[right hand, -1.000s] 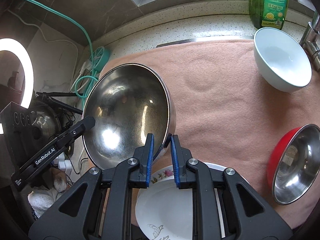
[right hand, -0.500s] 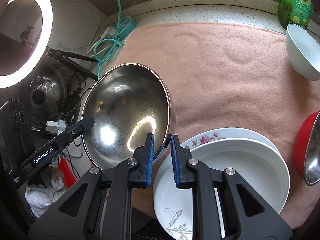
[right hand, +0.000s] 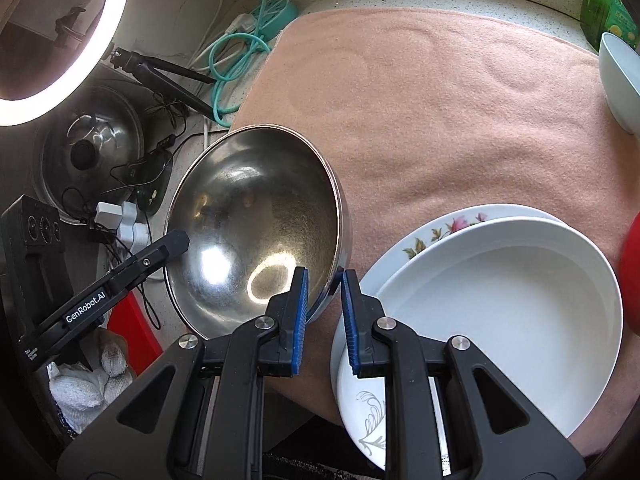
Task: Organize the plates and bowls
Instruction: 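Lift the steel bowl and carry it beside the plate stack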
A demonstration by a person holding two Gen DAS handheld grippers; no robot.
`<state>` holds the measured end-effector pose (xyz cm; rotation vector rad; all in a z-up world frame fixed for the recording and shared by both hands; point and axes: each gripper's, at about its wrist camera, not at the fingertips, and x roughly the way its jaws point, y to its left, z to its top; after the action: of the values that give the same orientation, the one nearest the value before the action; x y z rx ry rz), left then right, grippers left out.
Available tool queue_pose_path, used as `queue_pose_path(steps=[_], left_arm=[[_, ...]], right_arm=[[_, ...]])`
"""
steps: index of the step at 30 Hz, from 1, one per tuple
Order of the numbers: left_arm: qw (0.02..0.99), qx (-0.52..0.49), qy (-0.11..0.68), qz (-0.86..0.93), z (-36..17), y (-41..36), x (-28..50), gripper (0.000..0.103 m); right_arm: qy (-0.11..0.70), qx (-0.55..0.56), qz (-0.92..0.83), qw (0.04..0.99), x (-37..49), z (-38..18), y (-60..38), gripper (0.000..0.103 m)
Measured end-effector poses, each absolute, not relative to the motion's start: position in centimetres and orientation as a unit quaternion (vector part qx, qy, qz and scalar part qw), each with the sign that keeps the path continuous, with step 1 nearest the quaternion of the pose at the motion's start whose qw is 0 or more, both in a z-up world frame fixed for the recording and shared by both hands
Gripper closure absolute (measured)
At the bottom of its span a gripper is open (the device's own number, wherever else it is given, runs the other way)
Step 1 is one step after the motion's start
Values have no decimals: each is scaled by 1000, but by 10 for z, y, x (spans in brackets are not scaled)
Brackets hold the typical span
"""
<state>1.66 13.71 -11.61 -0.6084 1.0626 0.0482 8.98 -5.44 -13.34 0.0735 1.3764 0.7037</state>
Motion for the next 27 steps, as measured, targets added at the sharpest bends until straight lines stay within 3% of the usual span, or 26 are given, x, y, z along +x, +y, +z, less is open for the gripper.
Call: queue_pose_path(steps=[24, 27], left_arm=[[811, -292, 506, 33, -120, 142, 2, 89], [813, -290, 503, 36, -115, 143, 2, 85]], right_arm=[[607, 3, 336, 720, 76, -126, -47, 83], [595, 1, 335, 731, 74, -120, -49, 70]])
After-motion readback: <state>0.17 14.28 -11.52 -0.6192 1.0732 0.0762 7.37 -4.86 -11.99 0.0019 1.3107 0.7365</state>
